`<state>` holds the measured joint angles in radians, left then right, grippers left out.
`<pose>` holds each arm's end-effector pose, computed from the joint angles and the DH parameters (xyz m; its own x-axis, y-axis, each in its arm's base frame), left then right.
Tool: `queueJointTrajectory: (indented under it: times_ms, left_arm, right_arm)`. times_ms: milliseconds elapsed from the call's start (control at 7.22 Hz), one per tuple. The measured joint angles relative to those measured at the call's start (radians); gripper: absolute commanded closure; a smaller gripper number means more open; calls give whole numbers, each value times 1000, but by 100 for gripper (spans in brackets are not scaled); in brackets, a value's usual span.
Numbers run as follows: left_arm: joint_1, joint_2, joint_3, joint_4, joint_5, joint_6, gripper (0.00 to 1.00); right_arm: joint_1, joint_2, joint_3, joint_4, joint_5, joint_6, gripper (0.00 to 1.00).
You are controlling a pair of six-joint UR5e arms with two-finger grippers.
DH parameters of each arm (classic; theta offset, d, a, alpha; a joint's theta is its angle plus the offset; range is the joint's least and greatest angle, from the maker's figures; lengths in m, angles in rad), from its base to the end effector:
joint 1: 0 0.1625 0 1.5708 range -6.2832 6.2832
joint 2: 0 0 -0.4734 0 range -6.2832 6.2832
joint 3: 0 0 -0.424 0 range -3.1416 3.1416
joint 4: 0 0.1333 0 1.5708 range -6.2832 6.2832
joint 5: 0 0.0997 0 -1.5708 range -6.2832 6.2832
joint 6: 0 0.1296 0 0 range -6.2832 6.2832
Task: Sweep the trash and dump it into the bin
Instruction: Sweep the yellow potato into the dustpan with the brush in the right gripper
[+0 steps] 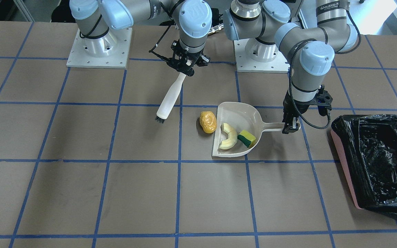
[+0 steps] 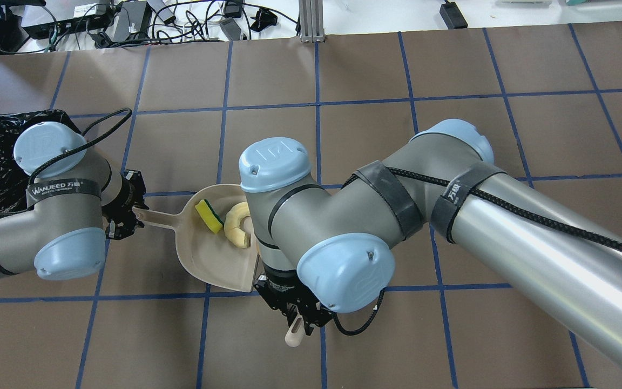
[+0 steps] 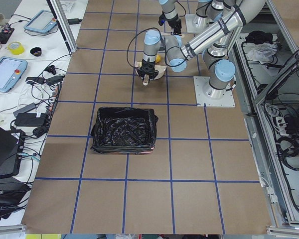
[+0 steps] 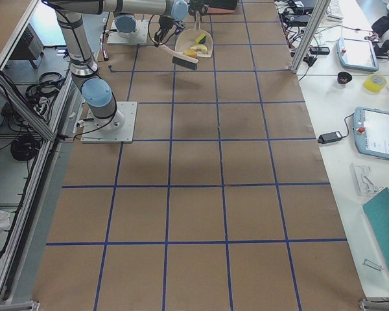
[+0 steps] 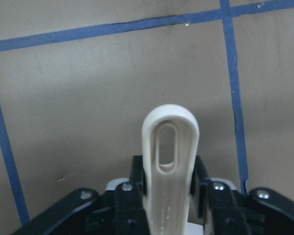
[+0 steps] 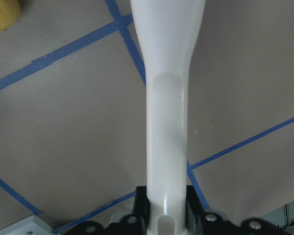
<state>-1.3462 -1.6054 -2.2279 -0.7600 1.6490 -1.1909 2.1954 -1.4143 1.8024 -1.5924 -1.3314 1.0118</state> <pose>-0.0182 -0.4732 0.2487 -0.1543 -0.9847 0.0816 -0.9827 0.1443 -0.1161 0.4338 -0.3212 0.3164 -0.9071 0.3773 0.1864 0.4207 0.8248 0.3777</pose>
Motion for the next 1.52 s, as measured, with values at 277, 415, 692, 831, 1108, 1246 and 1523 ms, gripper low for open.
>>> queueJointTrajectory:
  times_ms: [277,415,692,831,1108,1246,1523]
  left_arm:
    - [-1,-1,3,1,0,-2,100]
    - [-1,-1,4,1,0,-2,100]
    - [-1,-1,7,1,0,-3,100]
    - [-1,-1,7,1,0,-3,100]
    - [-1,-3,12,2,0,-2,100]
    - [-1,-4,16,2,-1,-2,100]
    - [-1,-5,20,2,-2,0,100]
  right_arm:
    - [30,49,0,-86,21,2,100]
    - [47,81,0,-134,30,3,100]
    - [68,160,-6,-269,69,0,100]
    - [71,197,-17,-323,78,-14,100]
    - [74,250,-57,-412,83,-139,100]
    - [75,261,-87,-420,81,-208,100]
    - [74,262,-123,-355,51,-299,100]
